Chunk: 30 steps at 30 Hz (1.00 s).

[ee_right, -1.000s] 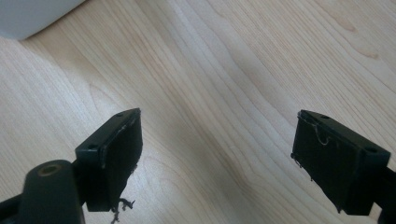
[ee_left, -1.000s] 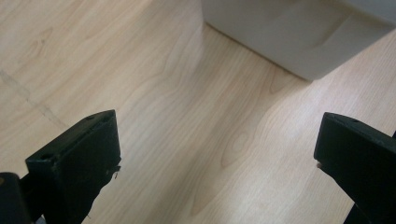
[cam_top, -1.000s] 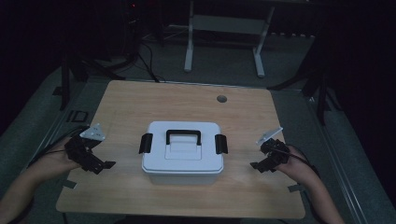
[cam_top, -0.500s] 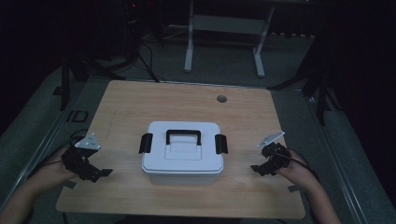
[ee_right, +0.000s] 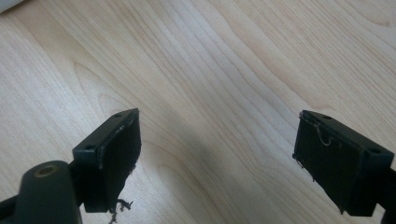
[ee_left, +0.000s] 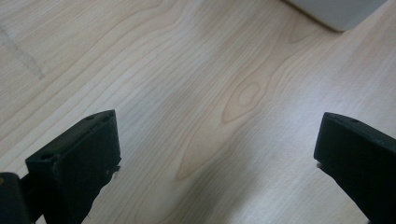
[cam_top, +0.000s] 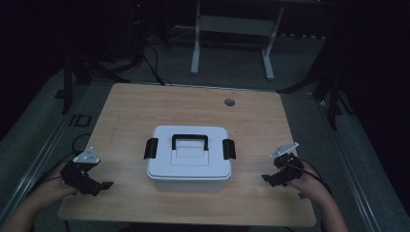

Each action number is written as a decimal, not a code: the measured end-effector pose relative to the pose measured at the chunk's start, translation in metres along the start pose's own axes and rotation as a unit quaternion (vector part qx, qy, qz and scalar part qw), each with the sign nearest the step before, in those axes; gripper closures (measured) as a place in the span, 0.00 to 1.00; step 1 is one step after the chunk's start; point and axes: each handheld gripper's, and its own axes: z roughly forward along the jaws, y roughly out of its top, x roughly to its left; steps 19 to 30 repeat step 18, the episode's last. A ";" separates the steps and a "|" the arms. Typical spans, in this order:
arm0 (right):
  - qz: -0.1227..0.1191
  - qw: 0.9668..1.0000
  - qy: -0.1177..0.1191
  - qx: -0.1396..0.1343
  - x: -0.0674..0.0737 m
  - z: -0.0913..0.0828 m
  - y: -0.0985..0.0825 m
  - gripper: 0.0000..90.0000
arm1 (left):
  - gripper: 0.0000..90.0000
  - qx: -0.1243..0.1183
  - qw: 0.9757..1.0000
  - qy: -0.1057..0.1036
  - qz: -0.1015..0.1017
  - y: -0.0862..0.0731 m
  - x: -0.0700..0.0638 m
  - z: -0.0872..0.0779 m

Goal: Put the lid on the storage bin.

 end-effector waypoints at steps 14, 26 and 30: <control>0.015 1.000 0.000 -0.019 0.008 0.006 -0.010 0.16 | 0.00 -0.004 1.000 0.005 -0.015 -0.019 0.000 0.012; 0.018 1.000 0.001 -0.015 0.008 0.009 -0.015 0.16 | 0.00 -0.011 1.000 0.006 -0.018 -0.021 -0.001 0.012; 0.018 1.000 0.001 -0.015 0.008 0.009 -0.015 0.16 | 0.00 -0.011 1.000 0.006 -0.018 -0.021 -0.001 0.012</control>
